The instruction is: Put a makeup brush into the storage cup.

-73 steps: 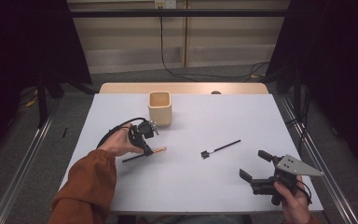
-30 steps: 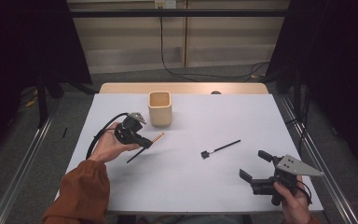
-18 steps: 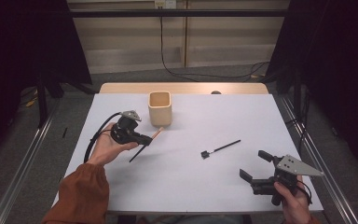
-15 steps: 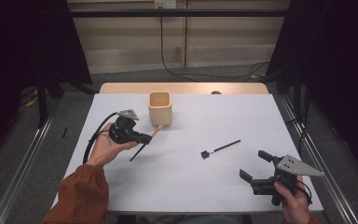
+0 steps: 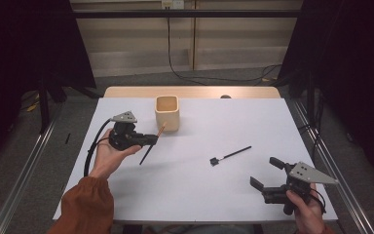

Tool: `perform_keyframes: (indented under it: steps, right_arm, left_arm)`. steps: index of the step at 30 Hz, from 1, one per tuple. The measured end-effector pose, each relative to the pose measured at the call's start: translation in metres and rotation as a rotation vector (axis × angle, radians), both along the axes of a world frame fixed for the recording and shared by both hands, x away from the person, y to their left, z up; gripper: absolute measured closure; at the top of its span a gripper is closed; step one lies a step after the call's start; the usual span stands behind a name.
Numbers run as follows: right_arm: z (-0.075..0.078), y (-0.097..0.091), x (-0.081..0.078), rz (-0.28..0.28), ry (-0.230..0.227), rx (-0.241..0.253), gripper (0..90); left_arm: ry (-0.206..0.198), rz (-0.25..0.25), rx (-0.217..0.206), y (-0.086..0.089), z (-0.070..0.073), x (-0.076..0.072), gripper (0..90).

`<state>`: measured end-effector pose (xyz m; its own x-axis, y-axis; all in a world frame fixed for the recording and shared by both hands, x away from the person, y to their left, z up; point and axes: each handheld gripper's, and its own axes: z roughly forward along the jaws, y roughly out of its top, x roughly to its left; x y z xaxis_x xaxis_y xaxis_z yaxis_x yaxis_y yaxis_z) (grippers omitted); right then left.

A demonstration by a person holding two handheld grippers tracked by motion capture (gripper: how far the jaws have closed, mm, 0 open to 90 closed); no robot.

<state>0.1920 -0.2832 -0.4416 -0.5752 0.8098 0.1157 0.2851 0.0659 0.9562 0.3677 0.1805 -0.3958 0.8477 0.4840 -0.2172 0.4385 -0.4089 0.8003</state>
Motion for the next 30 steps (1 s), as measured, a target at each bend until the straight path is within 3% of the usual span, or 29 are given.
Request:
perform_keyframes:
  steps: [1, 4, 6, 12, 22, 30]
  right_arm:
    - [0.000, 0.000, 0.000, 0.001, 0.000, 0.000, 0.0]
    - [0.000, 0.000, 0.000, 0.000, -0.001, 0.000, 0.0]
    - [0.000, 0.000, 0.000, 0.001, 0.000, -0.002, 0.0]
    - [0.000, 0.000, 0.000, -0.004, 0.002, 0.003, 0.0]
    - [0.000, 0.000, 0.000, -0.003, -0.001, -0.001, 0.0]
    - [0.000, 0.000, 0.000, -0.003, -0.001, -0.001, 0.0]
  left_arm:
    - [-0.008, 0.004, -0.023, 0.001, 0.001, -0.001, 83.7]
    - [-0.027, 0.020, -0.048, 0.002, 0.003, -0.004, 83.7]
    - [-0.047, 0.036, -0.041, 0.002, 0.004, -0.008, 83.7]
    - [-0.089, 0.072, -0.103, 0.004, 0.001, -0.013, 83.7]
    - [-0.148, 0.085, -0.186, 0.003, -0.001, -0.015, 83.7]
    - [-0.197, 0.113, -0.210, 0.009, 0.006, -0.016, 83.7]
